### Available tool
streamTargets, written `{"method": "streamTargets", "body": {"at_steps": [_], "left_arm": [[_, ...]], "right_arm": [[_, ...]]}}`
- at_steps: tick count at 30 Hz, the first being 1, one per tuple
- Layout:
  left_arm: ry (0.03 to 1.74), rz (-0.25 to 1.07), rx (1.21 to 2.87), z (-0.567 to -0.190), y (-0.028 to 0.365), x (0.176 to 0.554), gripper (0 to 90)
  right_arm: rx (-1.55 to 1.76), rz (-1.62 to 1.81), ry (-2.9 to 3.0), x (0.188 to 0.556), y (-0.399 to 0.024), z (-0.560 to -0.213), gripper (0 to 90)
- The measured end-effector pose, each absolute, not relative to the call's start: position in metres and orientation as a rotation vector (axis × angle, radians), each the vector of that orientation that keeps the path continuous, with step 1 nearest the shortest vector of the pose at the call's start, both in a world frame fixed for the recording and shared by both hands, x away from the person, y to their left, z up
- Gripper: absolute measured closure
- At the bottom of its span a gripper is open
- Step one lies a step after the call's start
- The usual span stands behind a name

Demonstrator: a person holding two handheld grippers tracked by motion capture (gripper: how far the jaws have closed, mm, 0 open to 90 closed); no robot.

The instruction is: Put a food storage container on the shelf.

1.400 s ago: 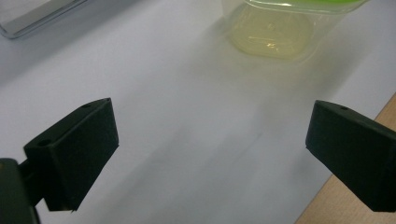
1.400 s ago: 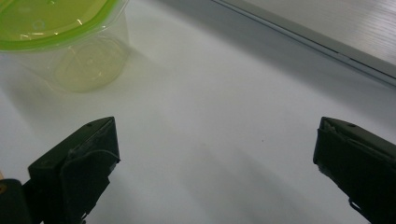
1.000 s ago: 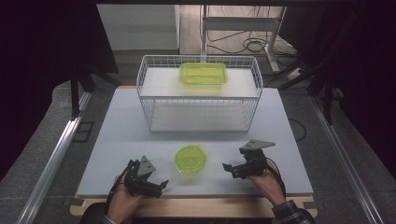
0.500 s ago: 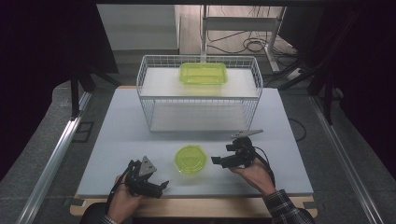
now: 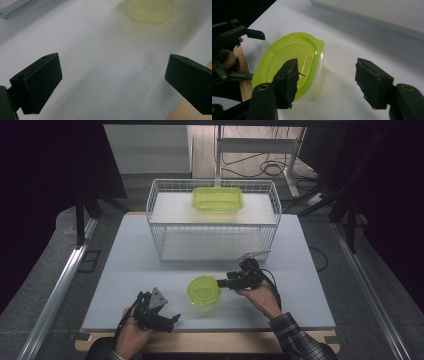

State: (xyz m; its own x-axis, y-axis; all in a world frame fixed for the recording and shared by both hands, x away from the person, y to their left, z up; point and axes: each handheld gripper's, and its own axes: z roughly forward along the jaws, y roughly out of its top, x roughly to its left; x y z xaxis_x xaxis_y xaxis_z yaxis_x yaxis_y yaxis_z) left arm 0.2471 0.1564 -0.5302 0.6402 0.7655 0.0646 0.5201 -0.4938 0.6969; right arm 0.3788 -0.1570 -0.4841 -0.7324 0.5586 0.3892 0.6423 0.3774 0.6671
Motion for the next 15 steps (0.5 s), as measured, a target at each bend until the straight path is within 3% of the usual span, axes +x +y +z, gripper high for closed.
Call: {"method": "streamTargets", "body": {"at_steps": [15], "left_arm": [[0.996, 0.485, 2.223, -0.531, 0.156, 0.247, 1.0]], "right_arm": [[-1.089, -1.219, -2.300, 0.399, -0.148, -0.499, 66.1]]}}
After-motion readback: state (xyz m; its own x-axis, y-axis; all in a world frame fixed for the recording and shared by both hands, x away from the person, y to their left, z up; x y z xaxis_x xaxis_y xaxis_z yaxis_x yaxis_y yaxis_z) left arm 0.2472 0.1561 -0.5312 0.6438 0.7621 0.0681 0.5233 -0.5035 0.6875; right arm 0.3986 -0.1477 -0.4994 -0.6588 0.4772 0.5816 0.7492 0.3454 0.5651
